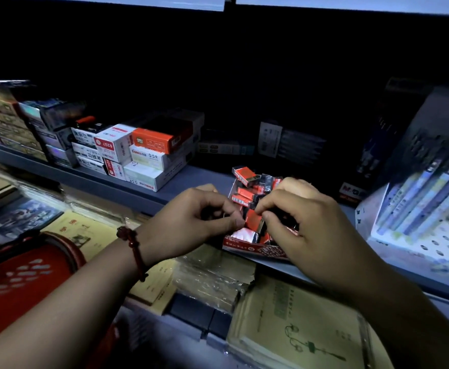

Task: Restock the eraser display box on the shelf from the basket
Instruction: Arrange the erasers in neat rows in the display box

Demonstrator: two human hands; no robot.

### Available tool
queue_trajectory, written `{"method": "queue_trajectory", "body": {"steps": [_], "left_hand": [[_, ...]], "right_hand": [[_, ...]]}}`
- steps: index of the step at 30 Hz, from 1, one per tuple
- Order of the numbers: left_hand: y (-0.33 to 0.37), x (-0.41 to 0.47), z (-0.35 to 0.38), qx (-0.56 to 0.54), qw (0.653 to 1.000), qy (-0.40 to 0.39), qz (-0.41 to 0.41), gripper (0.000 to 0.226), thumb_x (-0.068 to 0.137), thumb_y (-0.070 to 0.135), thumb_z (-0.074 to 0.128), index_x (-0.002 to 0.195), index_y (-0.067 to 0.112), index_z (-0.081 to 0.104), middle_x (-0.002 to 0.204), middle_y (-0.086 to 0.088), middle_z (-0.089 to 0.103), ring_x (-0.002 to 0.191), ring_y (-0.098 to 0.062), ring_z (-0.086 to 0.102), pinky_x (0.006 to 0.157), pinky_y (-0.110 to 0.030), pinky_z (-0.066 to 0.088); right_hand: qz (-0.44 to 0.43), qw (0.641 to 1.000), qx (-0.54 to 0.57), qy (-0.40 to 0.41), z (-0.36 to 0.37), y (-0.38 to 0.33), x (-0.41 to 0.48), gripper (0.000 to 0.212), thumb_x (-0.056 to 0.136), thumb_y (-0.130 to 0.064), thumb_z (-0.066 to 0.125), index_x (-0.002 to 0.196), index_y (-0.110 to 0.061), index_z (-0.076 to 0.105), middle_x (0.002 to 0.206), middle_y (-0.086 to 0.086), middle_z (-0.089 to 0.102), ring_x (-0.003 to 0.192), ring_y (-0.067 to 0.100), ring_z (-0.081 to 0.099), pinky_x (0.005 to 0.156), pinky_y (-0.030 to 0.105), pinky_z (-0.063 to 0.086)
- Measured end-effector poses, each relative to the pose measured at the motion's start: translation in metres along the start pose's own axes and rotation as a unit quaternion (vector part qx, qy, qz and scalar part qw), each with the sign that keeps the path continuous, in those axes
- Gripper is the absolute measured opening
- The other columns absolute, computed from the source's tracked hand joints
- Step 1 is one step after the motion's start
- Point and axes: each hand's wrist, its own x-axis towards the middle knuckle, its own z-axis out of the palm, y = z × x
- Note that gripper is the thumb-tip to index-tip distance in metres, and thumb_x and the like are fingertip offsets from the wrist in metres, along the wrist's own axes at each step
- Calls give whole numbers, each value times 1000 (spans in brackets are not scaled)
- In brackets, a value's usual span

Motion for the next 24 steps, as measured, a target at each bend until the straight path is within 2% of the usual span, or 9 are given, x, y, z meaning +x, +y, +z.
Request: {"method": "queue_trajectory", "body": {"steps": [4,8,10,13,15,17,18,20,24], "left_hand": [[-6,-7,3,-30,999,21,-23,16,84,40,72,90,29,82,91,6,68,90,-21,70,92,-52,56],[8,3,-10,48,994,-74,-66,10,90,35,74,92,27,80,87,1,76,88,-23,73,90,-50,59],[15,5,-15,77,987,-107,-88,7,90,33,75,91,28,80,84,2,78,83,-20,73,92,-43,59],[19,9,-15,71,986,-108,-110,4,88,22,77,90,21,80,74,1,74,67,-10,63,77,-30,52],[21,9,-14,51,986,-104,-119,4,87,17,78,89,15,80,72,-3,71,67,-9,60,74,-31,52],[20,9,-15,33,987,-102,-120,4,87,15,78,90,13,79,78,-11,75,69,-10,62,75,-32,57],[20,8,-15,21,988,-98,-120,4,88,14,77,91,12,79,79,-12,75,65,-7,61,67,-27,57],[21,5,-15,-1,988,-93,-127,6,90,12,74,93,8,78,76,-13,70,52,-1,51,47,-12,39],[19,3,-14,-47,986,-85,-137,8,93,11,70,95,7,77,85,-32,67,51,-14,37,40,-15,26]], "right_hand": [[-9,1000,4,8,2,1,-2,13,95,-8,64,93,-19,71,91,-8,56,91,10,51,78,22,39],[3,1000,6,12,3,0,1,12,93,-10,62,92,-19,71,87,-7,55,87,10,49,75,24,38],[4,1000,1,10,4,-1,-1,12,94,-11,62,93,-20,71,88,-7,55,88,9,48,75,24,37],[-1,1000,-6,6,3,0,-4,13,97,-10,61,95,-20,70,91,-8,55,91,11,49,78,27,39],[-6,1000,-15,4,2,1,-6,13,99,-11,60,97,-19,70,92,-8,56,93,12,49,79,29,40],[-9,1000,-15,7,2,2,-8,13,99,-11,61,99,-20,71,93,-9,57,93,12,49,79,27,40],[-8,1000,-12,11,3,2,-8,14,98,-10,61,100,-20,71,94,-9,57,93,12,50,79,26,40],[-1,1000,-5,20,3,4,-8,14,97,-9,63,100,-19,72,94,-9,58,93,13,51,79,26,40],[17,1000,-2,18,4,2,-5,14,96,-9,62,96,-21,71,91,-11,55,91,10,50,76,21,37]]}}
